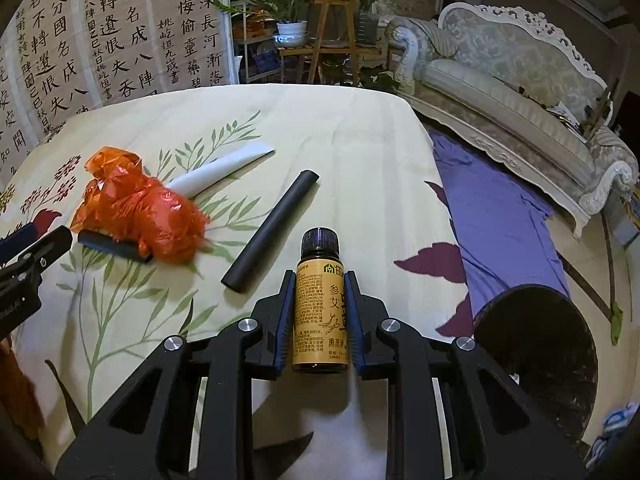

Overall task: Collect trash
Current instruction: 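Grasp the orange plastic bag with the left tool while the right tool holds the bottle, then carry the bottle and orange bag over the black bin and open both tools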

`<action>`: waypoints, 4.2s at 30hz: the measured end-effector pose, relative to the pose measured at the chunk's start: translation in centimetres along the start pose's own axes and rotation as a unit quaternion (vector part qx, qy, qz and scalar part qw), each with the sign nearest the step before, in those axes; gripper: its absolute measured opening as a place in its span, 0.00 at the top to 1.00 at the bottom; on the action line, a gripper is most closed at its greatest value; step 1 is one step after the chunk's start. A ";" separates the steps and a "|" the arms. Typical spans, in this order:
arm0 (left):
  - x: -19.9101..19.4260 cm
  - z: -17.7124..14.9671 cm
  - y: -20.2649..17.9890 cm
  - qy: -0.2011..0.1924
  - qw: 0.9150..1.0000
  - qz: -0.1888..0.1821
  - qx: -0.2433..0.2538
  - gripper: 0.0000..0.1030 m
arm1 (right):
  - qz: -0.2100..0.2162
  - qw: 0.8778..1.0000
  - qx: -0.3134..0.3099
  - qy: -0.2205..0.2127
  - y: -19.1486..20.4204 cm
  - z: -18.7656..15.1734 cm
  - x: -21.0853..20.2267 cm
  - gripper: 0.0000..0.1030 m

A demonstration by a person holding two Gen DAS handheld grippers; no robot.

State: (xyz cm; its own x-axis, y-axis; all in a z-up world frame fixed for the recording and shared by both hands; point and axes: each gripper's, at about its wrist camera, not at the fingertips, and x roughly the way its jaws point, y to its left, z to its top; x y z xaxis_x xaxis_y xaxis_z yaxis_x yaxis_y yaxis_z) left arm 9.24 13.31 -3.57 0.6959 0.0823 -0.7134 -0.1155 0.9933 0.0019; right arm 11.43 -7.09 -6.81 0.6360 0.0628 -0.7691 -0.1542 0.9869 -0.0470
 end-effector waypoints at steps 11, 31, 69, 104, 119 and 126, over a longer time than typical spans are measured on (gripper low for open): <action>1.5 2.1 -0.9 -0.016 1.000 -0.015 0.015 0.29 | 0.002 1.000 0.001 0.000 0.0 0.2 0.1 0.78; 3.4 4.0 -1.4 -0.002 0.999 -0.031 0.019 0.27 | 0.004 1.000 -0.003 0.001 0.3 2.6 2.1 0.78; -6.2 0.8 -4.2 -0.062 0.988 -0.131 0.046 0.74 | -0.019 0.998 0.031 -0.056 -2.3 -1.5 -6.0 0.78; -6.8 -4.5 -29.6 -0.053 0.933 -0.267 0.235 0.73 | -0.176 0.962 0.201 -0.048 -22.6 -12.5 -10.2 0.78; -6.8 -4.7 -28.1 -0.052 0.944 -0.235 0.225 0.33 | -0.187 0.957 0.214 -0.051 -23.3 -12.9 -9.8 0.60; -7.2 -3.8 -23.3 -0.061 0.958 -0.199 0.197 0.33 | -0.156 0.968 0.188 -0.053 -19.9 -11.1 -9.3 0.56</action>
State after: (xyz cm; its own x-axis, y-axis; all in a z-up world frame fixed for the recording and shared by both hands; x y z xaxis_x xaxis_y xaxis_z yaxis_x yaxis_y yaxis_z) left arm 4.17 -10.72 -1.13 0.7096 -0.3243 -0.6256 0.4359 0.8995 0.0282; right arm 0.19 -28.94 -5.85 0.6845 -0.2517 -0.6842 0.3307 0.9436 -0.0163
